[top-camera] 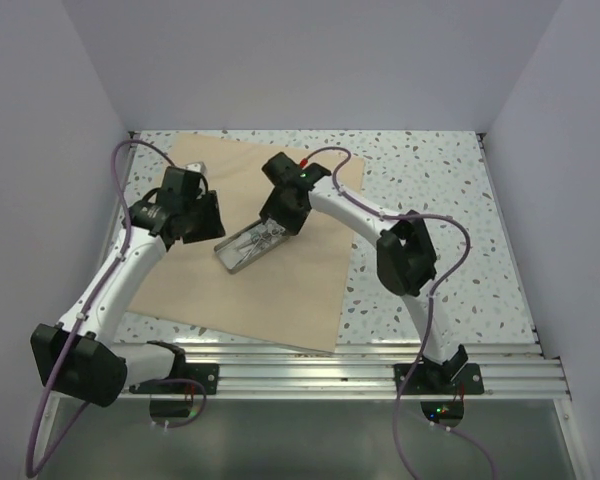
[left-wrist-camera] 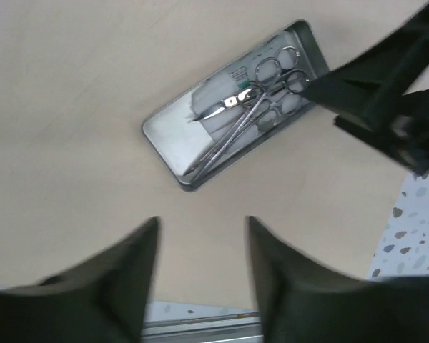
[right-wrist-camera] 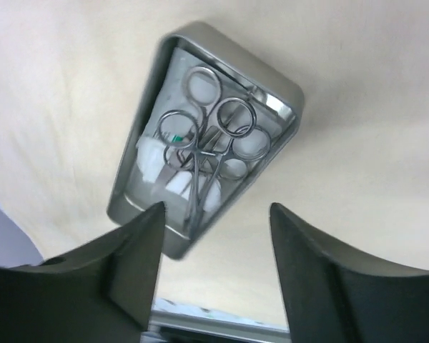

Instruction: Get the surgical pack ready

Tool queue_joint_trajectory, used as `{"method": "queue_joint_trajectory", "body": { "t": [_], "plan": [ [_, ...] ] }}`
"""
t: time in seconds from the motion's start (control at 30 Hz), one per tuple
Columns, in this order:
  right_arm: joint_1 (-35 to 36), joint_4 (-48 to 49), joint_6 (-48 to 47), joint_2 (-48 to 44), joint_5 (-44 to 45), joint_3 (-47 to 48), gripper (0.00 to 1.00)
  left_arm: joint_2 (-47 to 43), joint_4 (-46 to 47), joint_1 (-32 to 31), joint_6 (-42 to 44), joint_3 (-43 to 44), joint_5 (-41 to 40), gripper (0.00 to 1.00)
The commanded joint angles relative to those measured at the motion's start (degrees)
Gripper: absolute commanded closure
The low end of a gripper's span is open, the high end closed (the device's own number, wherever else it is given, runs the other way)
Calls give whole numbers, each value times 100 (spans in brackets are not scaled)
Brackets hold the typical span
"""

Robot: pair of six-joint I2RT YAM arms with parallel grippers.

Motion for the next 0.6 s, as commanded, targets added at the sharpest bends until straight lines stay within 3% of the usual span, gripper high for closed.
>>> {"method": "queue_joint_trajectory", "body": {
  "t": [0.0,0.1,0.17,0.2,0.23,0.4,0.5,0.57],
  "plan": [
    [-479,501,-2032,-1022,11,-377,41,-45,104,461,-185,-22,254,58],
    [-935,1570,-3439,-1453,-742,-1183,74,87,193,839,-229,-215,597,75],
    [-1262,2031,-4063,-1289,-1602,-1250,92,350,184,1120,-298,-312,693,92],
    [-1568,1997,-4214,-1096,-1807,-989,96,438,219,1226,-325,-452,746,100],
    [-1710,1883,-4451,-911,-2044,-795,100,604,263,1470,-343,-532,825,100],
    [-2238,1321,-5225,931,-3704,1275,100,1158,632,2000,-782,-910,958,100],
    [-2335,1065,-5569,1541,-3874,1887,100,1439,816,2026,-1063,-954,554,100],
    [-2414,1240,-5578,1613,-3743,1766,100,1843,782,2026,-1195,-876,614,100]
  ]
}}
